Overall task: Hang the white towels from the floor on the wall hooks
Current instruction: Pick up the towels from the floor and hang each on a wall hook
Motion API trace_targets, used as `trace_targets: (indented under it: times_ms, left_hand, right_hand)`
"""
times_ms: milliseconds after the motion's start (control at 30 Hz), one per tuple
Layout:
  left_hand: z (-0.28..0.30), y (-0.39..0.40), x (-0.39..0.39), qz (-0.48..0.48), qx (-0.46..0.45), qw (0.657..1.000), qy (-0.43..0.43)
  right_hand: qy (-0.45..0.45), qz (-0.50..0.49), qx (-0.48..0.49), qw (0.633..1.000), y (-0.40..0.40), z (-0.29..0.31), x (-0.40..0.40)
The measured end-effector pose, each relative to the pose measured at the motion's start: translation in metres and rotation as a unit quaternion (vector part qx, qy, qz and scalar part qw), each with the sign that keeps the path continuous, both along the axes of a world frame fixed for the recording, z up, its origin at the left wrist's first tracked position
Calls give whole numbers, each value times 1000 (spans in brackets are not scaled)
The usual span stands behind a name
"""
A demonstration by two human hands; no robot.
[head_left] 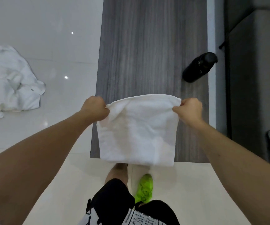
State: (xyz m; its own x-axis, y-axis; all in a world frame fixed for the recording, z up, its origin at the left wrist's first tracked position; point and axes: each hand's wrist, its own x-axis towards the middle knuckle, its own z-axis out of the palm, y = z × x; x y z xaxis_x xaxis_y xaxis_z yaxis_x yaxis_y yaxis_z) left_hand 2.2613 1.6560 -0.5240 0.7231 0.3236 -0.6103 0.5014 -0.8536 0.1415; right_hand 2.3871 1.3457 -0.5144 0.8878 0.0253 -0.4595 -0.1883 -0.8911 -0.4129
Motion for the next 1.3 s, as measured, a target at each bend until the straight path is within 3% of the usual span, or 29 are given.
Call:
trace_targets:
  times_ms: [333,633,1033,1300]
  left_hand:
    - [175,1,16,0,43,989,-140]
    - [306,-21,3,-45,92,957,-272]
    - [350,-20,-42,-32,119,945,-302]
    - [347,11,-23,16,53,945,-322]
  right_hand:
    - [-87,78,42,992,-26,159,21]
    - [-130,219,-134,958,-47,284,14]
    - [-141,218,-27,965,-60,335,-23]
    - [-183,110,149,965,-39,337,2]
